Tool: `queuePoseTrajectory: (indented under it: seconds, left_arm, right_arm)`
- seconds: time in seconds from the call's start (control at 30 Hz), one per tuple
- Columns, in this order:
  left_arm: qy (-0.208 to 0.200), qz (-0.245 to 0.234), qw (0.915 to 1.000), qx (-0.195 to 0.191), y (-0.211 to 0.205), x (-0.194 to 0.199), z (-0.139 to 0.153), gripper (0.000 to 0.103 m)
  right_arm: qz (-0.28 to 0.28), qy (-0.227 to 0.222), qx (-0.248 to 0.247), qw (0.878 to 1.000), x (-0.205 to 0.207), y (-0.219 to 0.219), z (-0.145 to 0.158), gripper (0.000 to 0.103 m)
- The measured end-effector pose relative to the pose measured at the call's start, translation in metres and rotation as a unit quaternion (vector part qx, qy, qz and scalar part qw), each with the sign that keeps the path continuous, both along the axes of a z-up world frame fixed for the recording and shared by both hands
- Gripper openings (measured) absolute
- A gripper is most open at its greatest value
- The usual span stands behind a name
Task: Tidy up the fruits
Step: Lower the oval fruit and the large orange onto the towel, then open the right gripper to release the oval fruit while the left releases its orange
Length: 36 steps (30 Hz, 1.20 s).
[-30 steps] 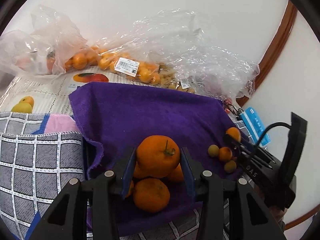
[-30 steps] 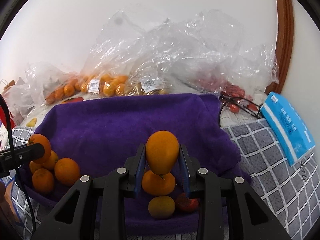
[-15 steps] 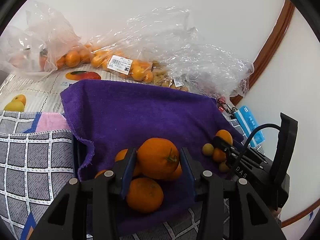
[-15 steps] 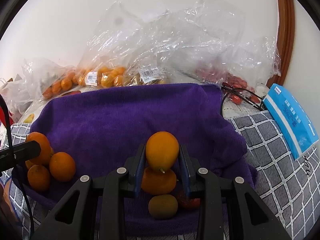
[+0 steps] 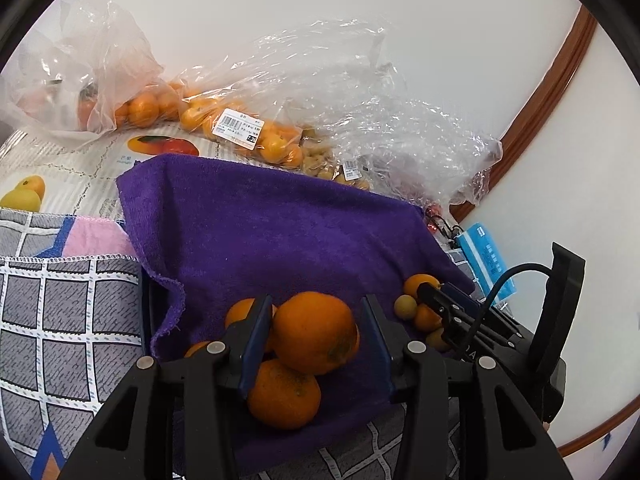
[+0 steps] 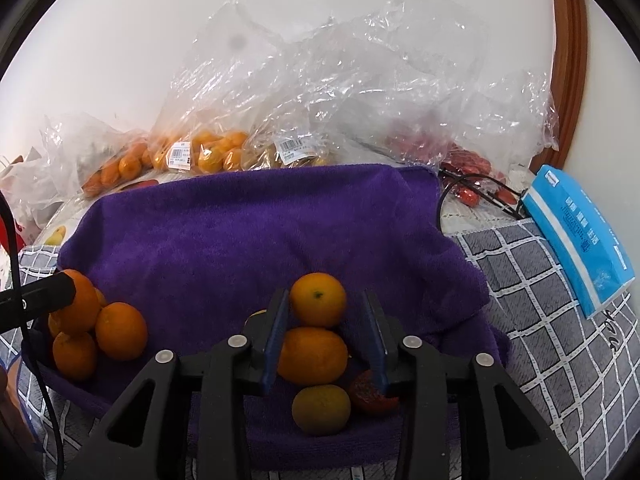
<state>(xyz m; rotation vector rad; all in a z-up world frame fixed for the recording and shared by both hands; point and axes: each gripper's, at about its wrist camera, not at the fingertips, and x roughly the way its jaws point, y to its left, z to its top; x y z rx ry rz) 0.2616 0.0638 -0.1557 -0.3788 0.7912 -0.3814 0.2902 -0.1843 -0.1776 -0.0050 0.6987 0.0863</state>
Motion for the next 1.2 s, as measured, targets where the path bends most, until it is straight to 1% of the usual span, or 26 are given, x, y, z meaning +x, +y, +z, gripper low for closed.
queuePoseTrajectory:
  seconds: [0.17,0.27,0.3,0.37,0.43,0.5,0.63,0.73,0.77,0.83,0.87,0.93,1.0,1.13,1.2]
  left_arm:
    - [-0.009,-0.005,0.9998,0.015,-0.006,-0.003,0.002,0.05]
    - [-0.015,-0.003,0.9998,0.014,-0.006,-0.004,0.004,0.056]
    - [-0.017,-0.001,0.9998,0.012,-0.005,-0.004,0.005,0.058]
    - [-0.022,0.002,0.9997,0.011,-0.003,-0.005,0.006,0.059]
    - [-0.025,0.005,0.9996,0.016,-0.002,-0.005,0.007,0.06]
    - [-0.027,0.006,0.9995,0.018,-0.002,-0.006,0.008,0.062]
    - [-0.031,0.013,0.9992,0.023,-0.002,-0.007,0.011,0.066]
    - [-0.031,0.025,0.9989,0.027,-0.001,-0.006,0.012,0.069]
    - [-0.029,0.031,0.9986,0.032,-0.001,-0.005,0.012,0.069]
    - [-0.025,0.039,0.9979,0.045,-0.001,-0.004,0.012,0.071]
    - [-0.019,0.044,0.9973,0.055,-0.001,-0.003,0.013,0.071]
    - [-0.014,0.044,0.9971,0.061,-0.001,-0.003,0.018,0.072]
    - [-0.015,0.045,0.997,0.061,0.0,-0.004,0.024,0.076]
    - [-0.012,0.054,0.9941,0.093,-0.004,-0.012,0.041,0.078]
    - [-0.007,0.055,0.9936,0.098,-0.006,-0.018,0.048,0.079]
  right_arm:
    - [-0.003,-0.006,-0.005,1.0,-0.001,-0.002,0.003,0.045]
    - [-0.008,-0.014,0.002,1.0,-0.004,-0.006,0.007,0.049]
    - [-0.011,-0.018,0.005,1.0,-0.005,-0.008,0.008,0.051]
    - [-0.017,-0.025,0.016,0.999,-0.007,-0.012,0.012,0.053]
    - [-0.018,-0.03,0.027,0.999,-0.008,-0.015,0.015,0.055]
    - [-0.02,-0.033,0.035,0.999,-0.008,-0.018,0.017,0.059]
    - [-0.019,-0.023,0.046,0.999,-0.007,-0.019,0.017,0.061]
    - [-0.014,-0.009,0.043,0.999,-0.004,-0.016,0.015,0.061]
    - [-0.013,-0.005,0.043,0.999,-0.004,-0.015,0.015,0.061]
    - [-0.009,0.001,0.045,0.999,-0.003,-0.014,0.014,0.065]
    - [-0.011,0.003,0.045,0.999,-0.002,-0.013,0.014,0.066]
    - [-0.013,0.004,0.042,0.999,-0.003,-0.011,0.017,0.066]
    - [-0.014,0.009,0.041,0.999,-0.004,-0.009,0.024,0.066]
    - [-0.008,0.016,0.042,0.999,-0.014,-0.008,0.045,0.066]
    - [-0.011,0.015,0.037,0.999,-0.024,-0.007,0.054,0.066]
